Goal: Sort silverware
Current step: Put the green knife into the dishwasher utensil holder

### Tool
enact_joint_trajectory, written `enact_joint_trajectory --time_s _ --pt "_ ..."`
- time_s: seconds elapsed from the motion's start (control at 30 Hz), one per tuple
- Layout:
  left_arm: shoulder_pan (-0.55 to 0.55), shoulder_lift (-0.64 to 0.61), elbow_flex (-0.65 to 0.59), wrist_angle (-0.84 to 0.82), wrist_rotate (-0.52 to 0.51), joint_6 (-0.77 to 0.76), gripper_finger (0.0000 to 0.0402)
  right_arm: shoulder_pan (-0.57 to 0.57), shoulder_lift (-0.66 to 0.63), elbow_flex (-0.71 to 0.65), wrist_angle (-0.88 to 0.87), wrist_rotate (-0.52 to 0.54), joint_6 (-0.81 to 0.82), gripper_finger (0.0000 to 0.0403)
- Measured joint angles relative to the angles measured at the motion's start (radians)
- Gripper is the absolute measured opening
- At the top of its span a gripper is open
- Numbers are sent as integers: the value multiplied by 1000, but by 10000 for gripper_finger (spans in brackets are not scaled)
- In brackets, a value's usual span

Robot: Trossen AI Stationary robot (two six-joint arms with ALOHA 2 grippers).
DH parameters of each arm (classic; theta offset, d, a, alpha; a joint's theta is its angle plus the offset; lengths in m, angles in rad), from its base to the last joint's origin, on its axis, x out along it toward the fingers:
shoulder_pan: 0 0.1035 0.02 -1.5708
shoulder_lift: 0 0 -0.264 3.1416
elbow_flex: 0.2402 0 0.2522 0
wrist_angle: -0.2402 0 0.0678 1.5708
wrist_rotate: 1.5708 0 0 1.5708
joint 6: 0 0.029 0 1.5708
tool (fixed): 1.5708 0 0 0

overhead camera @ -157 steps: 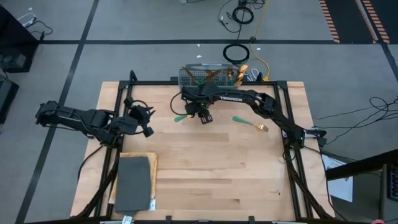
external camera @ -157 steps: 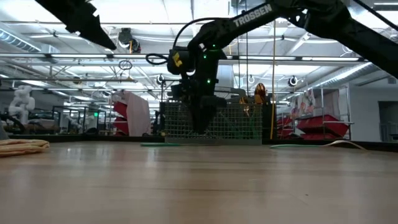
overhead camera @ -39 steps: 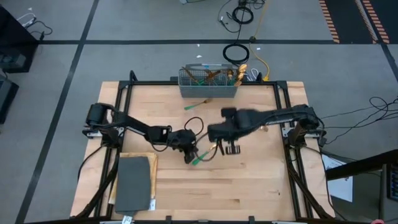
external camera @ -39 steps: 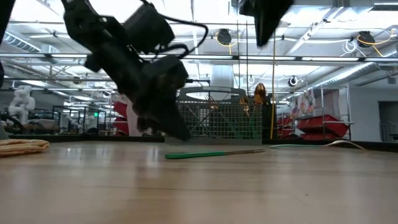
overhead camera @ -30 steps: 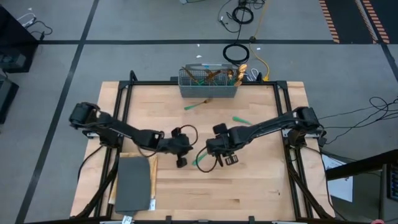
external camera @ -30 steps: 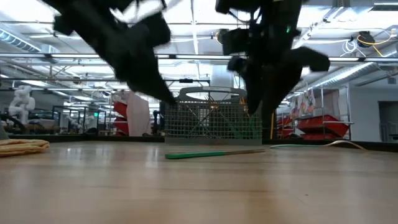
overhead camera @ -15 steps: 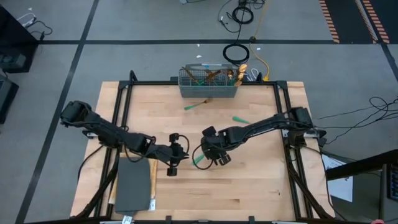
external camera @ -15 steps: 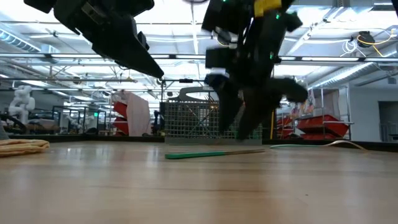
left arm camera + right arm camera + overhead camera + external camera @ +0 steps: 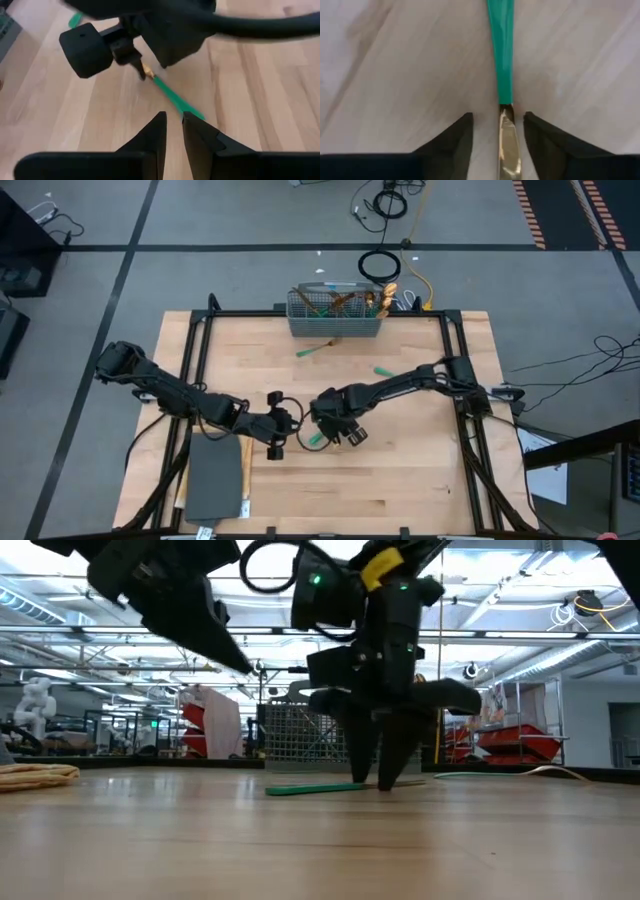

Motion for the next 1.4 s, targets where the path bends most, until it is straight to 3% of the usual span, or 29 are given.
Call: enact_joint_trajectory --time_s 0.17,0.37,0.9,1.2,1.4 --pt "-2 0 0 -75 -12 -36 70 -48 56 31 -33 -96 -56 104" --pt "-14 0 0 -133 -48 -62 70 -66 78 39 -26 -93 -10 14" --pt "-49 -10 0 -216 -182 -63 70 -32 -27 22 -44 -52 217 1" --pt "-81 -100 0 -295 -275 -73 70 -33 -117 26 -78 35 267 3" --pt "-118 -173 1 -436 -391 -179 70 -81 -126 28 -8 58 257 2"
